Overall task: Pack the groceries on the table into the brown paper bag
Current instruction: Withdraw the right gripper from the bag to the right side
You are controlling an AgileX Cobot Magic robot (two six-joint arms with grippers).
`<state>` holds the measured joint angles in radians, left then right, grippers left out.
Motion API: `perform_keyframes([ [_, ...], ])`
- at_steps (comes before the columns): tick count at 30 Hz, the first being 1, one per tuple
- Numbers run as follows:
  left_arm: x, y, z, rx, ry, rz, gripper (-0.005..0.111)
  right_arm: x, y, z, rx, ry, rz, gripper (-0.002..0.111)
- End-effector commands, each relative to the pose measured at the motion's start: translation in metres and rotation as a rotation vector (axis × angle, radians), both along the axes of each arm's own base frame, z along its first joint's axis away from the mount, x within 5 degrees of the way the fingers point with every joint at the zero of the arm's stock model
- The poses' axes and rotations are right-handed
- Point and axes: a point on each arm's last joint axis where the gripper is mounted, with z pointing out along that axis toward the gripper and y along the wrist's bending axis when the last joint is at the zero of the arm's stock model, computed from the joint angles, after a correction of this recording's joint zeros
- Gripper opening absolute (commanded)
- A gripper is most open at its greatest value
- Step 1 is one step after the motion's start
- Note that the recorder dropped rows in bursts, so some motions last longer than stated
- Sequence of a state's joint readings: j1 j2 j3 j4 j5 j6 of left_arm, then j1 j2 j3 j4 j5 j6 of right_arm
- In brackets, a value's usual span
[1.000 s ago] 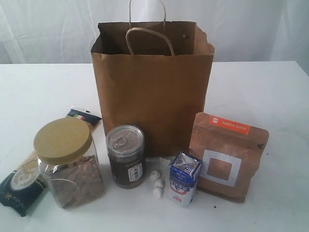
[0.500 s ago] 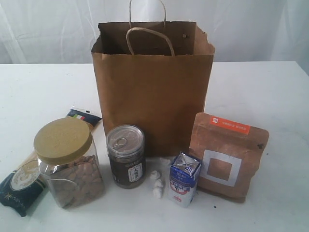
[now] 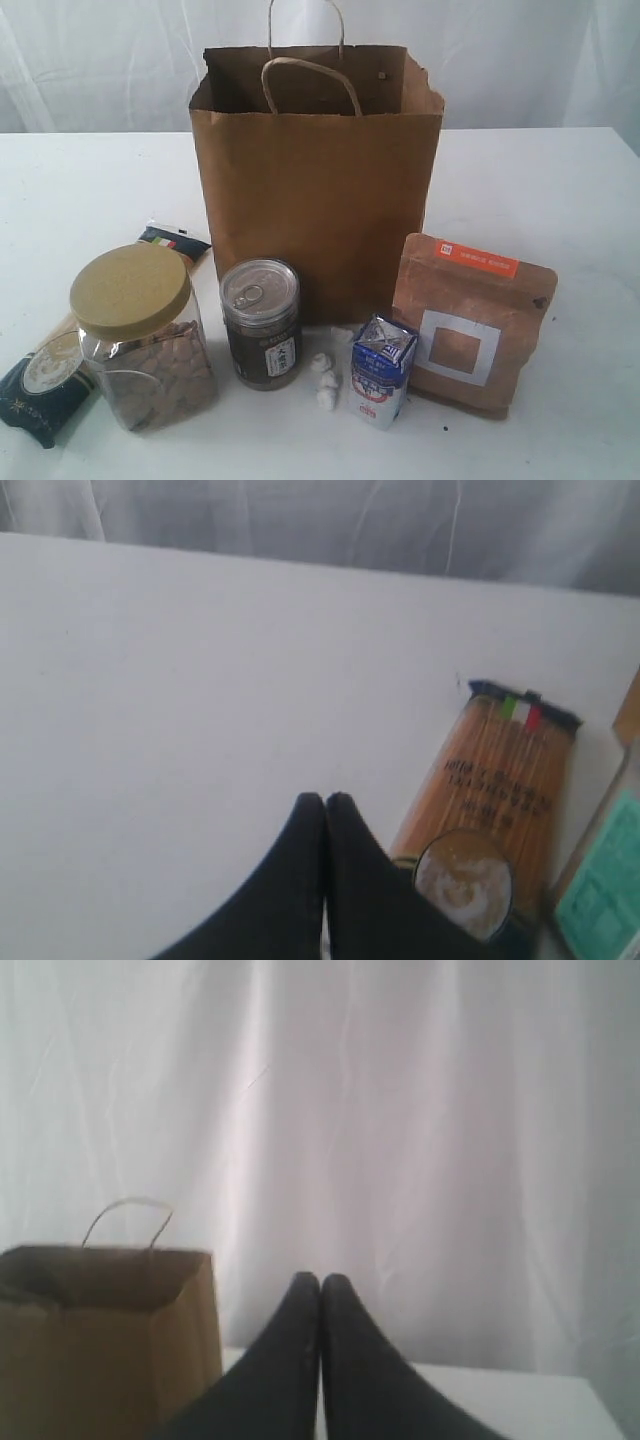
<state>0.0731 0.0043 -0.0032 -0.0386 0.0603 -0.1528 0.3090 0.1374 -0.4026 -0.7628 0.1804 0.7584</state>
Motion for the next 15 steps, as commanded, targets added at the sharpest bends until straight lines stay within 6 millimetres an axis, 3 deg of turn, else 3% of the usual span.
perform_keyframes([
  [1, 0.001, 0.000, 0.013, -0.201, -0.158, 0.020, 0.000, 0.042, 0.022, -0.038, -0.073, 0.199, 0.088, 0.000],
  [5, 0.001, 0.000, 0.014, -0.418, -0.184, 0.041, 0.000, 0.070, 0.026, -0.071, -0.129, 0.462, 0.042, 0.000],
  [11, 0.001, 0.001, 0.018, -0.430, -0.226, 0.046, 0.000, 0.095, 0.031, -0.104, -0.175, 0.728, -0.003, 0.000],
  [15, -0.004, 0.009, 0.044, -0.422, -0.533, 0.069, 0.000, 0.099, 0.036, -0.106, -0.157, 0.724, 0.039, 0.000],
])
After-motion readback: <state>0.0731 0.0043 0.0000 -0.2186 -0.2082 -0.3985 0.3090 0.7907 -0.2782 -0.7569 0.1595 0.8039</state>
